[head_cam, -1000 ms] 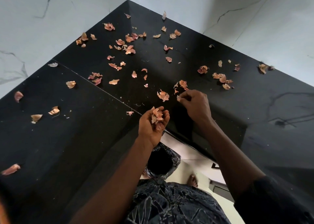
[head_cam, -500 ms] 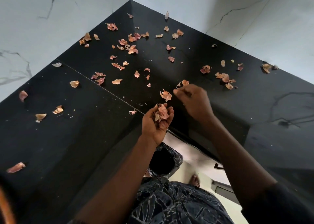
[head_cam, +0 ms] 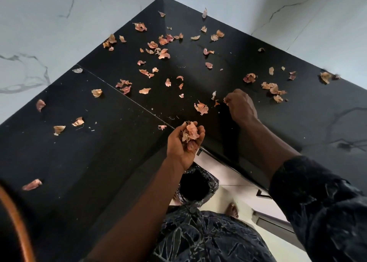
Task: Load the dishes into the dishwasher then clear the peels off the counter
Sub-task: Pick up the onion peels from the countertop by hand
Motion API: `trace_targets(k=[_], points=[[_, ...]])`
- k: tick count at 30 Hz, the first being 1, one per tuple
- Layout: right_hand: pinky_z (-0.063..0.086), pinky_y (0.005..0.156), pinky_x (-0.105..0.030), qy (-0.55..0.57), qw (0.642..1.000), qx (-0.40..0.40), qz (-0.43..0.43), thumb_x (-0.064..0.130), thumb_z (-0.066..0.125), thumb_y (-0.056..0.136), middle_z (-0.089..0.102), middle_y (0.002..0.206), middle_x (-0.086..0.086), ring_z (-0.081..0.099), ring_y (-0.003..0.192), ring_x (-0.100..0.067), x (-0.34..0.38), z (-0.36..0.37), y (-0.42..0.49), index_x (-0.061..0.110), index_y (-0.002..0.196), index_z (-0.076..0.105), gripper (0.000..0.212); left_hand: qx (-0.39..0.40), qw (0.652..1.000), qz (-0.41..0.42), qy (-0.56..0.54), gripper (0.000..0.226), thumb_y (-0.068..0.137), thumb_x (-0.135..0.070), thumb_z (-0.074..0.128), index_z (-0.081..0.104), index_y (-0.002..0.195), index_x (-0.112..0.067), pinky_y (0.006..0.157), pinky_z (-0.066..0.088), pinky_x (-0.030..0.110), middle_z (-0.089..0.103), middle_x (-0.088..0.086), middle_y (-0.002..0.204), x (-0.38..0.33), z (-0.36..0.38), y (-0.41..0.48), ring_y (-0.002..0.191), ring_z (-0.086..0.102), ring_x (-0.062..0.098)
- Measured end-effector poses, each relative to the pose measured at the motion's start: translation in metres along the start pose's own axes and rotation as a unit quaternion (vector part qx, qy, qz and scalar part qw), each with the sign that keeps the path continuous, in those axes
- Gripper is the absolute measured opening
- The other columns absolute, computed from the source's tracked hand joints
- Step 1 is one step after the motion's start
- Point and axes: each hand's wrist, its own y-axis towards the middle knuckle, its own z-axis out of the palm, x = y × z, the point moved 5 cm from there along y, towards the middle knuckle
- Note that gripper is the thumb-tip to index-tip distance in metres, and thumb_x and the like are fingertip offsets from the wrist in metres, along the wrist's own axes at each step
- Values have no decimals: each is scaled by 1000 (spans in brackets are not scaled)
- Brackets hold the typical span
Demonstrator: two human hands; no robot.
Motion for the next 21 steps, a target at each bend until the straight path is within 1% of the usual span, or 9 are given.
trace_targets(k=[2, 5, 6, 8, 10, 12, 15, 18, 21], points=[[48, 74, -30, 12, 1000, -7, 15, 10, 56, 98, 61, 108, -6, 59, 92, -19, -6, -1, -4, 12, 107, 73, 20, -4, 1000, 1, 2, 35, 102, -29, 49, 69, 106, 0, 73, 62, 30, 70, 19, 100, 0, -1, 1, 88, 71, 25], [47, 73, -26, 55, 997, -24, 40, 9, 59, 97, 63, 104, -4, 61, 91, -16, -13, -7, -11, 14, 101, 75, 17, -7, 1000, -1, 7, 36, 103, -29, 48, 68, 107, 0, 72, 62, 30, 70, 19, 99, 2, -2, 5, 88, 71, 25], [49, 75, -26, 77, 995, -35, 48, 10, 60, 96, 65, 105, -3, 62, 93, -14, -13, -10, -13, 16, 101, 75, 17, -8, 1000, -1, 10, 36, 103, -29, 47, 68, 107, 0, 72, 62, 30, 70, 19, 99, 2, -2, 6, 88, 71, 25], [53, 85, -28, 113, 990, -56, 54, 10, 63, 94, 70, 108, -1, 63, 97, -9, -8, -18, -21, 17, 103, 76, 16, -8, 1000, 0, 13, 37, 103, -29, 47, 69, 106, 1, 71, 62, 30, 71, 19, 99, 5, -1, 9, 87, 71, 25], [52, 89, -26, 155, 984, -71, 48, 11, 66, 93, 72, 109, 0, 63, 99, -5, 7, -29, -35, 16, 105, 75, 16, -12, 1000, 3, 16, 37, 103, -28, 47, 69, 105, 1, 70, 62, 31, 70, 19, 99, 7, 0, 12, 87, 72, 25], [51, 86, -21, 189, 978, -79, 24, 12, 67, 93, 71, 108, 3, 63, 97, -3, 29, -38, -53, 16, 106, 74, 15, -13, 1000, 6, 24, 36, 103, -27, 47, 68, 104, 2, 70, 62, 31, 70, 19, 98, 9, 2, 16, 88, 71, 26], [53, 82, -20, 212, 974, -68, -36, 14, 67, 94, 70, 105, 4, 64, 93, -3, 67, -42, -78, 17, 105, 74, 14, -12, 999, 16, 33, 35, 102, -26, 47, 68, 106, 2, 71, 62, 32, 70, 19, 100, 11, 8, 19, 90, 71, 26], [49, 80, -16, 194, 977, -42, -77, 18, 64, 96, 68, 104, 7, 61, 92, -1, 96, -38, -94, 19, 104, 75, 13, -15, 997, 36, 61, 33, 103, -25, 44, 69, 107, -5, 70, 59, 31, 72, 13, 99, 13, 11, 20, 86, 71, 22], [43, 82, -17, 178, 979, -29, -92, 20, 64, 96, 67, 106, 6, 57, 97, -5, 111, -33, -103, 20, 105, 74, 14, -26, 993, 46, 102, 35, 102, -29, 43, 72, 103, -10, 78, 51, 29, 71, 10, 96, 14, 13, 21, 86, 69, 19]])
